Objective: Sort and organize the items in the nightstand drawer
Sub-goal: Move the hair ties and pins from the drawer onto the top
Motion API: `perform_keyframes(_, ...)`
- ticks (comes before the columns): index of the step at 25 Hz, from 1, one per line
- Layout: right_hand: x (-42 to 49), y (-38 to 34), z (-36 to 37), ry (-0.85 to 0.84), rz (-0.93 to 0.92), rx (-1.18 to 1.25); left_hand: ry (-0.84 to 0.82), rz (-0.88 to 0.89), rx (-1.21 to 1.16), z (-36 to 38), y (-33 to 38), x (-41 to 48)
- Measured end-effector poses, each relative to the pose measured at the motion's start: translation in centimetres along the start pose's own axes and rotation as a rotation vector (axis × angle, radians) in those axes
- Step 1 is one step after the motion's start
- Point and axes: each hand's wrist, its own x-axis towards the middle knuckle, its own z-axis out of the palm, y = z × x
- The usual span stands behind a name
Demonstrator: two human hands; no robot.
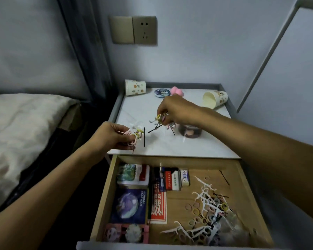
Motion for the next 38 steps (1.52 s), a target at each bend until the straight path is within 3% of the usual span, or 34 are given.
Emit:
perform_keyframes(4,5.5,1.7,1.3,-0.223,-0.001,-0.124,0.077,-0.121,-0.014,-1.0,-1.1,4.4)
perform_keyframes(7,7.9,2.5,1.8,-0.285,0.0,-0.196,0.132,-0.144,0.035,-0.5,-1.7,6.8)
perform_keyframes(11,9.0,3.0,1.8,-0.323,0.008,-0.243,0.147,-0.112,-0.012,0.4,-1.5,8.6)
perform_keyframes(19,9.3,4.4,2.6,-0.295,0.157,-0.066,0.187,-0.046,-0.161,1.2,0.7,10.4)
perform_keyframes(25,8.5,4.6,2.1,-0.287,0.161,-0.089,0.179,-0.059,-0.124,1.4,0.7,9.6)
perform_keyframes(28,7.7,4.3,1.6,-0.215,0.14,-0.14,0.186,0.02,0.07,1.9,0.6,8.5)
perform_keyframes(32,3.9,3.1,0.8,0.044,0.108,-0.129,0.215,0.185,0.442,3.1,0.8,5.9)
perform_keyframes(35,-2.4,1.5,0.3,0.22,-0.003,-0.028,0.087,0.26,0.444,5.2,1.4,2.6)
perform_keyframes(38,-10.6,1.5,2.2,0.209,0.004,0.006,-0.112,0.301,0.499,7.9,1.1,-1.2)
